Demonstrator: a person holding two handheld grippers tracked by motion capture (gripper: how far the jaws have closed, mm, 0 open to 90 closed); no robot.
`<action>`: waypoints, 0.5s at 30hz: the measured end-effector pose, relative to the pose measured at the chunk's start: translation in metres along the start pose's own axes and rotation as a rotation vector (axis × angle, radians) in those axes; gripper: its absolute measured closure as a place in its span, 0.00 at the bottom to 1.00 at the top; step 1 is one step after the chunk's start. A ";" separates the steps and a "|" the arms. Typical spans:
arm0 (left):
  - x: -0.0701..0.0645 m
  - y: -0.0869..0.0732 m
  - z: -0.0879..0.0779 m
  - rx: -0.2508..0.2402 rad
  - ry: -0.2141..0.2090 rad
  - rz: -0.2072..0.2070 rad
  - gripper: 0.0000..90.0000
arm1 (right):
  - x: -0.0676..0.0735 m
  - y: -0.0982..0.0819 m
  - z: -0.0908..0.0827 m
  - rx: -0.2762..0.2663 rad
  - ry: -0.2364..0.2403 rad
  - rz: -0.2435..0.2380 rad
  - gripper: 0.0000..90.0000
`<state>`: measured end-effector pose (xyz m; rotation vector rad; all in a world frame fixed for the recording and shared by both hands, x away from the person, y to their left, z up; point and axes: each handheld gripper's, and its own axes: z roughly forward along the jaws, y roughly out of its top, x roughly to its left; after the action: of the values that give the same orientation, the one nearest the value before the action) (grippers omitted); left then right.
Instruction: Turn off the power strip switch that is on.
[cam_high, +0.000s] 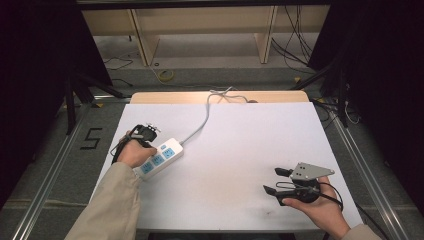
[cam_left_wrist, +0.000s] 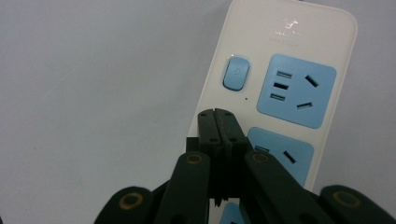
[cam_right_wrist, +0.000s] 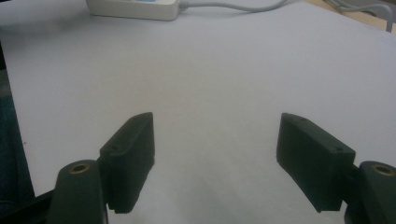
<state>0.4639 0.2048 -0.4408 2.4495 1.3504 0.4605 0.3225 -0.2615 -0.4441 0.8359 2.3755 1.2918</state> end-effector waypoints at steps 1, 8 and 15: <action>0.000 0.000 0.000 0.001 -0.001 -0.002 1.00 | 0.000 0.000 0.000 0.000 0.000 0.001 0.32; -0.004 0.004 0.002 -0.009 -0.008 -0.003 1.00 | 0.000 0.000 0.000 -0.004 0.000 0.001 0.32; -0.002 0.005 0.002 0.000 -0.018 -0.025 1.00 | -0.001 0.000 0.000 -0.006 -0.001 0.000 0.32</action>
<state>0.4676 0.2007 -0.4412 2.4283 1.3726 0.4310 0.3229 -0.2625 -0.4442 0.8339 2.3697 1.2981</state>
